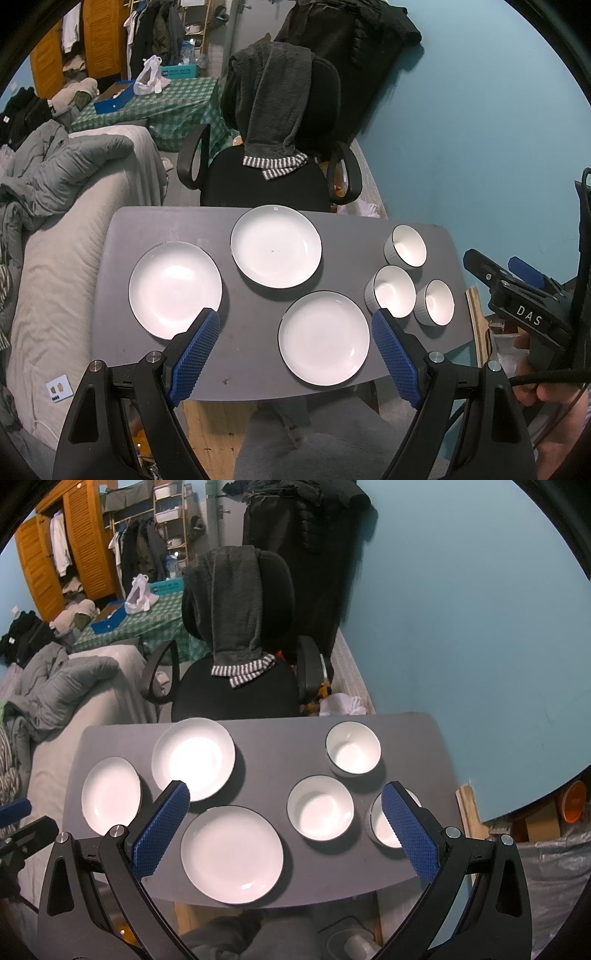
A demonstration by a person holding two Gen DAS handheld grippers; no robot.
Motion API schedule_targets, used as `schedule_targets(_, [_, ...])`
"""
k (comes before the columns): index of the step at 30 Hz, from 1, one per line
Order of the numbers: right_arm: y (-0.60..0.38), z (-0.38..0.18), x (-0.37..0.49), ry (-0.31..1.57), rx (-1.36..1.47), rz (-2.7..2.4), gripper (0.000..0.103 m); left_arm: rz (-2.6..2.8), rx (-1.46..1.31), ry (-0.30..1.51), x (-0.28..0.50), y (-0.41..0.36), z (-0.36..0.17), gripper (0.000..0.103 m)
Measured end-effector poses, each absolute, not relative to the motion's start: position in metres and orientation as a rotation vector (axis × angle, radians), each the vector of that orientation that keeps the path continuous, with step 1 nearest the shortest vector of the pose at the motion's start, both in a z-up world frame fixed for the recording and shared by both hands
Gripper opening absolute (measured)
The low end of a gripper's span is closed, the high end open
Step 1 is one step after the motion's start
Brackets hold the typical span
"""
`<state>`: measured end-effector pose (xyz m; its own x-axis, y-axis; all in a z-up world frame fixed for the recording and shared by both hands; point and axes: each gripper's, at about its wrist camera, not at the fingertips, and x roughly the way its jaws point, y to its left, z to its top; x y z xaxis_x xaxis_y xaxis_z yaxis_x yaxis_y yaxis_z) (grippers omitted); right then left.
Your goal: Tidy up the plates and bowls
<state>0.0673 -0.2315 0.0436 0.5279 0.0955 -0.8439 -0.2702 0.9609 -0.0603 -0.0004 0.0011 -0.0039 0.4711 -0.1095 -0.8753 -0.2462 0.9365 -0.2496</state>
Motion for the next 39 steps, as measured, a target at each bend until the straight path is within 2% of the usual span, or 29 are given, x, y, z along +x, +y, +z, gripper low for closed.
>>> schedule_targets(23, [-0.254, 0.022, 0.072, 1.006, -0.220, 0.302, 0.102, 0.120, -0.314, 1.125, -0.007, 0.005, -0.037, 0.086])
schedule_targets(39, [-0.276, -0.036, 0.068, 1.146, -0.170, 0.440, 0.102, 0.071, -0.299, 1.198, -0.006, 0.011, -0.093, 0.086])
